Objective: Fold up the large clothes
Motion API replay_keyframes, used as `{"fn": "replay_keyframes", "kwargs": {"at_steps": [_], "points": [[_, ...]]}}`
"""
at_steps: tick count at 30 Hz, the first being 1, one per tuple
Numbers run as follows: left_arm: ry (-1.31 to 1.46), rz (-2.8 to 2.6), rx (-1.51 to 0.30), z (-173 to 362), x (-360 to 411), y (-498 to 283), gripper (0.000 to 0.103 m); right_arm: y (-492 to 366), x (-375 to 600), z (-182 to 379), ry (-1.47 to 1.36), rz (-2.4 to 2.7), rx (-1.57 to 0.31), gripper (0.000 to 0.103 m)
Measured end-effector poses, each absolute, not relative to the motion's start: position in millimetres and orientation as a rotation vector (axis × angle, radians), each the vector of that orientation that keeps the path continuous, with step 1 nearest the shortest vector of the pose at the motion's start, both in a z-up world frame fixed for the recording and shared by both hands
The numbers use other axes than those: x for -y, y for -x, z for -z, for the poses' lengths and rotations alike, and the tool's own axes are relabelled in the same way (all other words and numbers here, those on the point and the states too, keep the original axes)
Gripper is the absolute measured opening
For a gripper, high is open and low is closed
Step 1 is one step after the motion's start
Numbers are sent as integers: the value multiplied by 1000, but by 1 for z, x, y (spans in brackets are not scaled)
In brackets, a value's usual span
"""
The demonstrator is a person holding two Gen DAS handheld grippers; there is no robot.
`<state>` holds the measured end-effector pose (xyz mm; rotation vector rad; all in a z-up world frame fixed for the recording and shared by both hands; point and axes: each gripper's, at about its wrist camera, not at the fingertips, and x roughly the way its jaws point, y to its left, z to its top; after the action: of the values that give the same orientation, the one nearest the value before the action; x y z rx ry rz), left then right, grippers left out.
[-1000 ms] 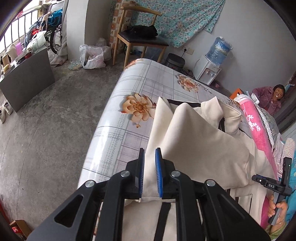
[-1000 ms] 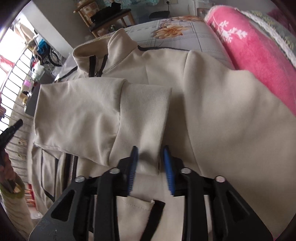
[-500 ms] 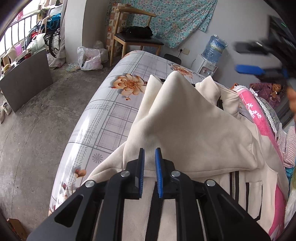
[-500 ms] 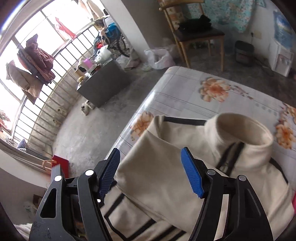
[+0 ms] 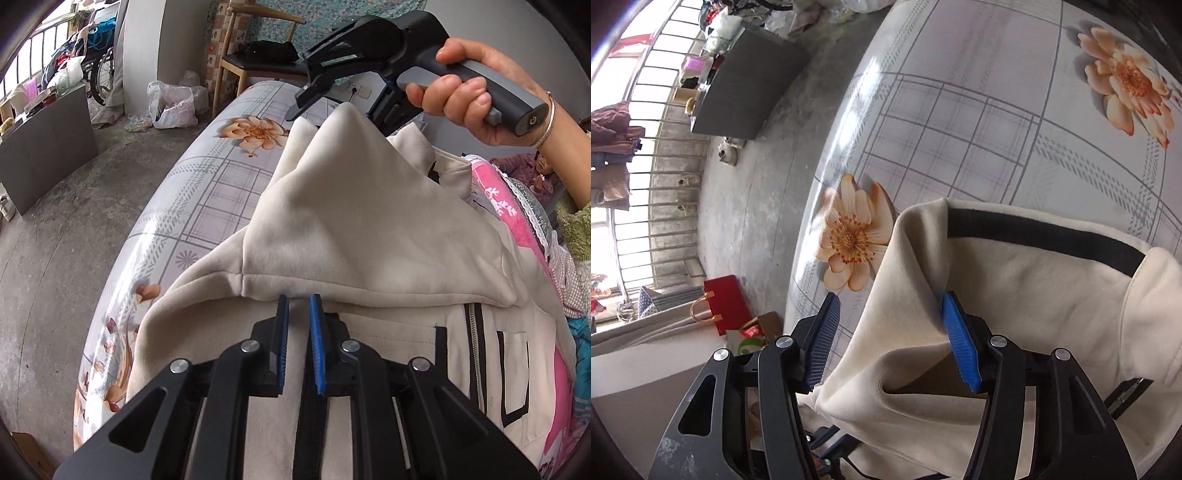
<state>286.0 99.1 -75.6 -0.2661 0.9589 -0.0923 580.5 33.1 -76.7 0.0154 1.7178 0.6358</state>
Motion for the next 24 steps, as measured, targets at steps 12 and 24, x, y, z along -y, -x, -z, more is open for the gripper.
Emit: {"fn": "replay_keyframes", "kwargs": {"at_steps": [12, 24], "points": [[363, 126, -913, 79, -113, -279, 11, -577, -49, 67, -333, -924, -1671, 53], [452, 143, -894, 81, -125, -279, 11, -582, -56, 53, -416, -899, -1416, 53]]}}
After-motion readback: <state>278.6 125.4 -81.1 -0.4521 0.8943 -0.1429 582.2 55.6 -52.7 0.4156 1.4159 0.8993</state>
